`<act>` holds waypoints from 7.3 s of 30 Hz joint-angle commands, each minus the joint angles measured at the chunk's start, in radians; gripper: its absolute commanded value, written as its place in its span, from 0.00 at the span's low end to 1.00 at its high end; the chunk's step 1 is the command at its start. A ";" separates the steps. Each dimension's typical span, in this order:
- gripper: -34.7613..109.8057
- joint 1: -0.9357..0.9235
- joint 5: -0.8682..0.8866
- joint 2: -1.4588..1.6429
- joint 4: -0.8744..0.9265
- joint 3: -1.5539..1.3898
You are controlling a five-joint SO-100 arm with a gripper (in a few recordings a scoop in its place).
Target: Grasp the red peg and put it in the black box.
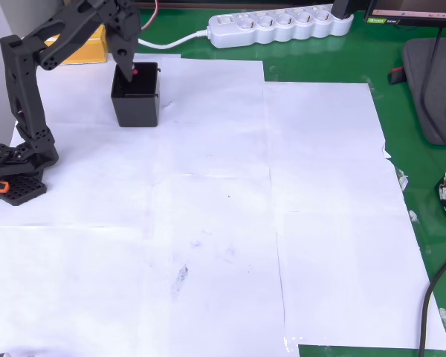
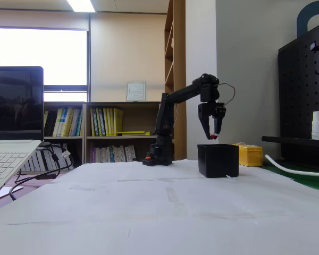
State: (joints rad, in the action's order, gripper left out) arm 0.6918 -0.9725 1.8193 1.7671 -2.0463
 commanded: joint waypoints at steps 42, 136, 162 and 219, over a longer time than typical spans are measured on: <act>0.24 -0.126 -0.054 -0.327 -0.078 0.141; 0.25 -0.660 -0.555 -2.051 -0.347 2.106; 0.25 -0.660 -0.555 -2.051 -0.347 2.106; 0.25 -0.660 -0.555 -2.051 -0.347 2.106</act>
State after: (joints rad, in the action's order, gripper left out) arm 0.0031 -1.5263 -0.1365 1.3361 -0.0215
